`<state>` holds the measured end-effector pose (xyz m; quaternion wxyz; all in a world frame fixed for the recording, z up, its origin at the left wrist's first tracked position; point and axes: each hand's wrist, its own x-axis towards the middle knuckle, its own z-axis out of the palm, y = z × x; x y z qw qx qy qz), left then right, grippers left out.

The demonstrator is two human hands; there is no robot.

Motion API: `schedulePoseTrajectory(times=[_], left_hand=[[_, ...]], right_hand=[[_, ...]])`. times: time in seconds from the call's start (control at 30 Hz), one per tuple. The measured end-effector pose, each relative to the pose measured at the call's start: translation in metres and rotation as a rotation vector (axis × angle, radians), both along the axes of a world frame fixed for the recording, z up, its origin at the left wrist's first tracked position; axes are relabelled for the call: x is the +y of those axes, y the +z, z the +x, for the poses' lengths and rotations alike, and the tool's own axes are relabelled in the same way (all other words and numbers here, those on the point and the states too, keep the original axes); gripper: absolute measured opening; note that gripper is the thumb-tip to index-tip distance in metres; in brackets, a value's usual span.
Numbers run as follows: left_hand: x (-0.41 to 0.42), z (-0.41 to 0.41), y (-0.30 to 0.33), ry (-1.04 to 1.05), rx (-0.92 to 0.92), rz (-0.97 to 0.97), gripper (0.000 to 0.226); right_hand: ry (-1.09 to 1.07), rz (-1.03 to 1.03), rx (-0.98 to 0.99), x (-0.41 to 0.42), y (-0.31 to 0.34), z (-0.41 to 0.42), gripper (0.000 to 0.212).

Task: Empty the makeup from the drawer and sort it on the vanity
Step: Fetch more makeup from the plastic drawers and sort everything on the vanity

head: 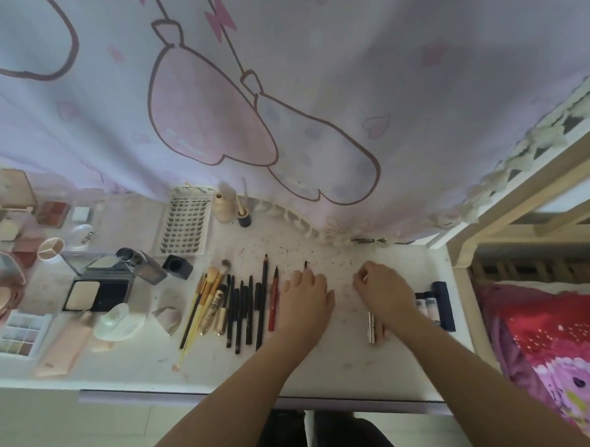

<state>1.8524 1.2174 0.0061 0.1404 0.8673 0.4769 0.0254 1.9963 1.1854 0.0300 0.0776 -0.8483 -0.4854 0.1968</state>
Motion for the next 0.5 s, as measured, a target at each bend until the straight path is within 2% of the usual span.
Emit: schedulePoseTrajectory(times=[0.1, 0.23, 0.4, 0.5], left_hand=[[-0.022, 0.033, -0.004, -0.09, -0.001, -0.085, 0.032], [-0.033, 0.061, -0.015, -0.044, 0.122, -0.154, 0.041], [-0.03, 0.067, -0.021, 0.026, 0.114, -0.163, 0.041], [-0.029, 0.064, -0.017, 0.102, 0.046, -0.16, 0.04]], right_hand=[[0.011, -0.125, -0.059, 0.011, 0.0, 0.031, 0.028], [0.075, -0.261, -0.113, 0.018, -0.012, 0.04, 0.037], [0.145, -0.27, -0.121, 0.021, -0.018, 0.039, 0.036], [0.137, -0.255, -0.005, 0.027, -0.012, 0.036, 0.03]])
